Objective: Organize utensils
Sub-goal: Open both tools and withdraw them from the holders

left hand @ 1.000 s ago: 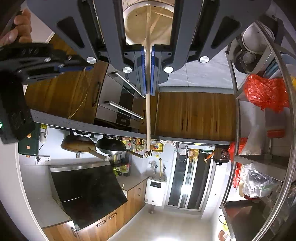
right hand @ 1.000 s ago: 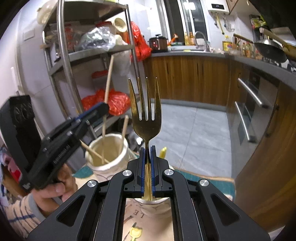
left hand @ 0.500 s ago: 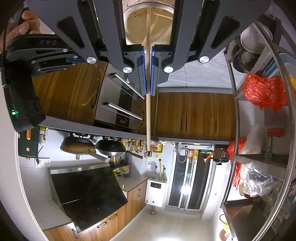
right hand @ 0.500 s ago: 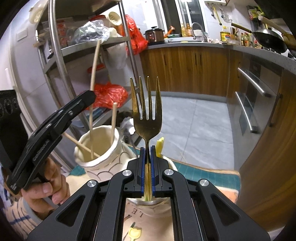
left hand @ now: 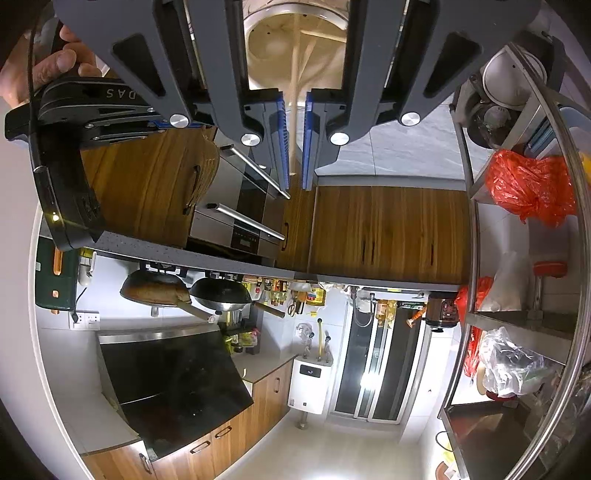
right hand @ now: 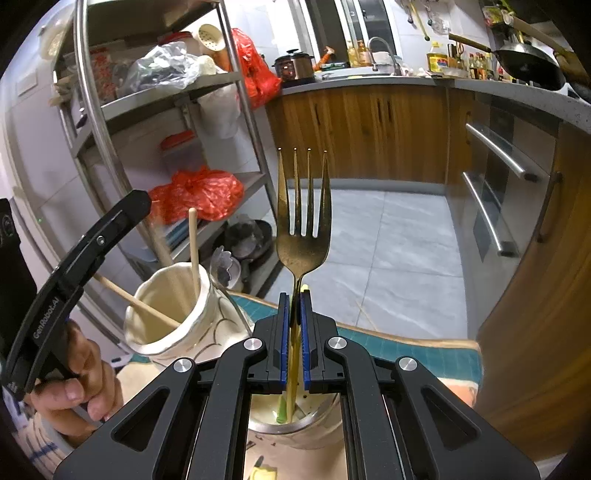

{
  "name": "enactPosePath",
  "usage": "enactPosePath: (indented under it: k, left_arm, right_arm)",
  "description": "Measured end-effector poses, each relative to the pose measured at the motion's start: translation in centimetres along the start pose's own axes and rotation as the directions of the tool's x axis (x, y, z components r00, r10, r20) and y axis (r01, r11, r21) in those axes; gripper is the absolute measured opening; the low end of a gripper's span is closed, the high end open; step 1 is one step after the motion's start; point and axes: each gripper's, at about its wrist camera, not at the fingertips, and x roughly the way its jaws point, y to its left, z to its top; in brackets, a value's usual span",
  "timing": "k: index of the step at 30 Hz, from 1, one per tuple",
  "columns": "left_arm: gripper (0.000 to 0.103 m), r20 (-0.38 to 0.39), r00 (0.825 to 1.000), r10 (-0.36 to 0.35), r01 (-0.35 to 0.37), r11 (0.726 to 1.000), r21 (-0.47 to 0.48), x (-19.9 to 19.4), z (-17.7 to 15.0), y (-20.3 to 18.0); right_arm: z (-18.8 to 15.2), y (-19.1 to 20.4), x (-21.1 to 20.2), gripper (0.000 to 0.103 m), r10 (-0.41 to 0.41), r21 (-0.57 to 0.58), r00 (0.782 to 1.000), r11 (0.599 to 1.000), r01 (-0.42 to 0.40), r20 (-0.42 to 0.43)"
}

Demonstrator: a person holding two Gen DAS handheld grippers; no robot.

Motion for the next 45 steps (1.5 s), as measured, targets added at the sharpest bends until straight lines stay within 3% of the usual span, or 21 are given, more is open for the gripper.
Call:
enactPosePath:
  k: [2, 7, 10, 14, 29, 36, 41, 45]
  left_arm:
    - [0.007, -0.001, 1.0, 0.001, -0.001, 1.0, 0.001, 0.0, 0.0, 0.0]
    - [0.007, 0.002, 1.0, 0.002, -0.002, 1.0, -0.002, -0.1, 0.1, 0.0]
    - [0.008, 0.007, 1.0, 0.001, -0.001, 1.0, -0.005, -0.4, 0.3, 0.1]
    - [0.027, 0.024, 1.0, 0.003, -0.003, 1.0, -0.016, -1.1, 0.6, 0.5]
    - [0.039, 0.033, 0.999, 0.007, -0.004, 0.996, -0.092, -4.1, 1.1, 3.8]
    - [0.04, -0.001, 1.0, 0.004, -0.005, 0.987, -0.159, -5.2, 0.4, 5.7]
    - [0.04, -0.029, 0.999, 0.041, -0.045, 0.98, -0.193, -6.8, -1.1, 7.6]
    - [0.04, -0.098, 0.995, 0.031, -0.051, 0.977, -0.206, -8.0, -3.2, 8.5]
  right_arm:
    - [-0.2, 0.1, -0.2, 0.007, -0.001, 0.002, 1.0, 1.0, 0.001, 0.002]
    - [-0.6, -0.2, -1.1, 0.024, -0.006, 0.009, 0.999, 1.0, 0.006, 0.035]
    - [-0.9, -0.6, -2.1, 0.024, 0.007, 0.026, 0.998, 1.0, -0.008, 0.068]
    - [-1.4, -1.0, -3.1, 0.025, 0.014, 0.04, 0.996, 0.999, -0.018, 0.093]
    - [-5.2, -2.6, -6.2, 0.025, 0.036, 0.127, 0.984, 0.99, -0.059, 0.173]
    - [-7.9, -3.4, -6.2, 0.025, 0.017, 0.164, 0.991, 0.986, -0.039, 0.133]
    - [-9.8, -3.4, -6.5, 0.025, -0.007, 0.162, 0.996, 0.987, -0.008, 0.088]
    - [-11.9, -3.1, -6.5, 0.025, -0.04, 0.148, 0.999, 0.988, 0.037, 0.023]
